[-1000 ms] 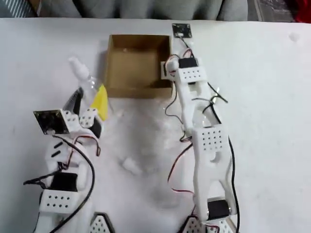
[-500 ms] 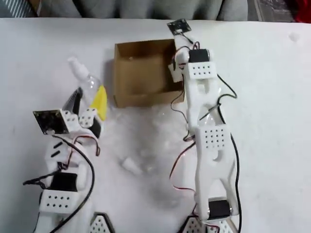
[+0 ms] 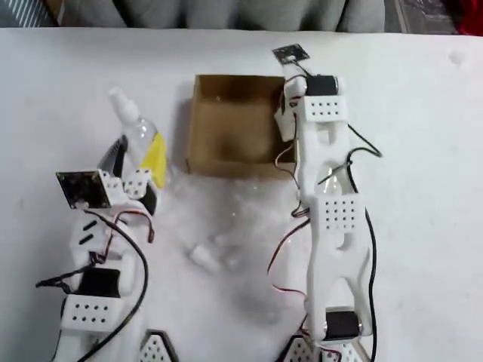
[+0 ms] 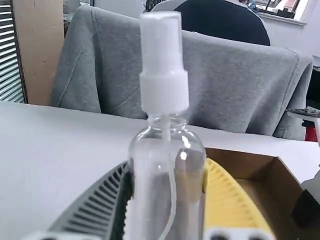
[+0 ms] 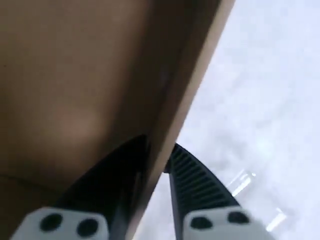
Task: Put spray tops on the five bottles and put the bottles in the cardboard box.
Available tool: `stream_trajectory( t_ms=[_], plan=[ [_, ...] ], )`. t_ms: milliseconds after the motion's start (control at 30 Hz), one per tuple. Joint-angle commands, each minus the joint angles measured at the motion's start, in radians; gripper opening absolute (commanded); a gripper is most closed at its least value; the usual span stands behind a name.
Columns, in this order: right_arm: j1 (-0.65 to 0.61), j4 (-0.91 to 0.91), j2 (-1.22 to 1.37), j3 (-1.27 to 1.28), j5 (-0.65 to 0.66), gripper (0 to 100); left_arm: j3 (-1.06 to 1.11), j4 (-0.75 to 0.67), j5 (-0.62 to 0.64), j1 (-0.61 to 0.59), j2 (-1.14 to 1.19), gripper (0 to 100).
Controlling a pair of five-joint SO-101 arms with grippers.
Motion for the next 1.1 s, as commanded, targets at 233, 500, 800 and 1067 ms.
stream_trajectory(
  t_ms=[233,500,800,1067],
  plan=[
    [0.03,0.071,-0.019,-0.038,-0.037,1.5,-0.011,-0.025,-0.018,-0.002,0.004,2],
    [0.033,0.074,-0.134,0.133,-0.081,1.5,-0.011,-0.025,-0.018,-0.002,0.004,2],
    [0.027,0.071,-0.278,0.342,-0.095,1.5,-0.011,-0.025,-0.018,-0.002,0.004,2],
    [-0.013,0.061,-0.314,0.416,0.086,1.5,-0.011,-0.025,-0.018,-0.005,0.004,2]
  ],
)
